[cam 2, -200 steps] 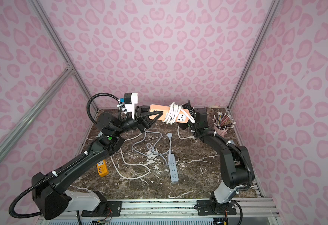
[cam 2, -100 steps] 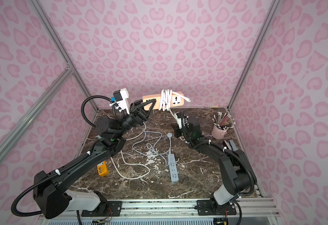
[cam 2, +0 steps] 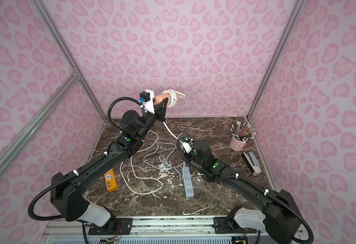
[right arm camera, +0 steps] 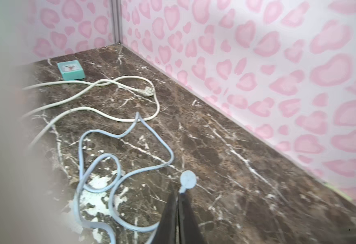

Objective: Wrap the cord around the power strip
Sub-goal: Wrap the power cord around the power strip.

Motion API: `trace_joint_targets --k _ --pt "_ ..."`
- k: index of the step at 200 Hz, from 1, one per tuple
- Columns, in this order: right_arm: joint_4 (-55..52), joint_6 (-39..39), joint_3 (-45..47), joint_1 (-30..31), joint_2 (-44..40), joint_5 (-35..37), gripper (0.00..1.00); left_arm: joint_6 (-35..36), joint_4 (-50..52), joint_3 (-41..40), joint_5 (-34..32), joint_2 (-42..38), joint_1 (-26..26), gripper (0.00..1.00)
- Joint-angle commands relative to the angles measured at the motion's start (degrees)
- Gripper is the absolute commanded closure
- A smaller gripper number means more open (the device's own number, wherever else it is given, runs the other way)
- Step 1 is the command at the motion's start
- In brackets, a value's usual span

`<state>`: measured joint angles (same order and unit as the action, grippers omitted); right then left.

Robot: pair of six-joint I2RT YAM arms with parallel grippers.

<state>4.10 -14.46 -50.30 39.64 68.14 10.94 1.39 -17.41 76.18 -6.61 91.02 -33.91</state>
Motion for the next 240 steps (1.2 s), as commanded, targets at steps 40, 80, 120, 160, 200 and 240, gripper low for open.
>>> trace_joint_targets --k 40,80,120,160,200,240 --pt "-3.67 -12.18 -17.77 -4.50 -0.50 4.06 1.00 7.79 24.40 0.37 16.68 -0.16 0.42 0.98" --pt "-6.29 -9.42 -29.11 -15.71 7.85 -5.76 1.00 1.21 26.69 -1.64 37.41 -5.54 0.29 0.98" --pt "-10.28 -2.94 -36.81 -25.60 18.69 -21.76 1.00 -14.28 12.91 -8.13 54.78 -10.62 -4.06 0.98" --pt "-7.26 1.52 -32.21 -28.04 23.12 -30.30 0.89 -31.09 -8.48 -9.54 55.70 -13.33 -4.50 0.98" --pt "-1.84 6.22 -25.10 -28.13 23.04 -38.08 0.67 -41.04 -19.93 -6.69 48.76 -11.29 -4.32 0.98" --pt "8.35 11.65 -15.41 -28.86 19.27 -41.16 0.57 -43.68 -22.87 -6.49 42.98 -10.71 -4.23 0.98"
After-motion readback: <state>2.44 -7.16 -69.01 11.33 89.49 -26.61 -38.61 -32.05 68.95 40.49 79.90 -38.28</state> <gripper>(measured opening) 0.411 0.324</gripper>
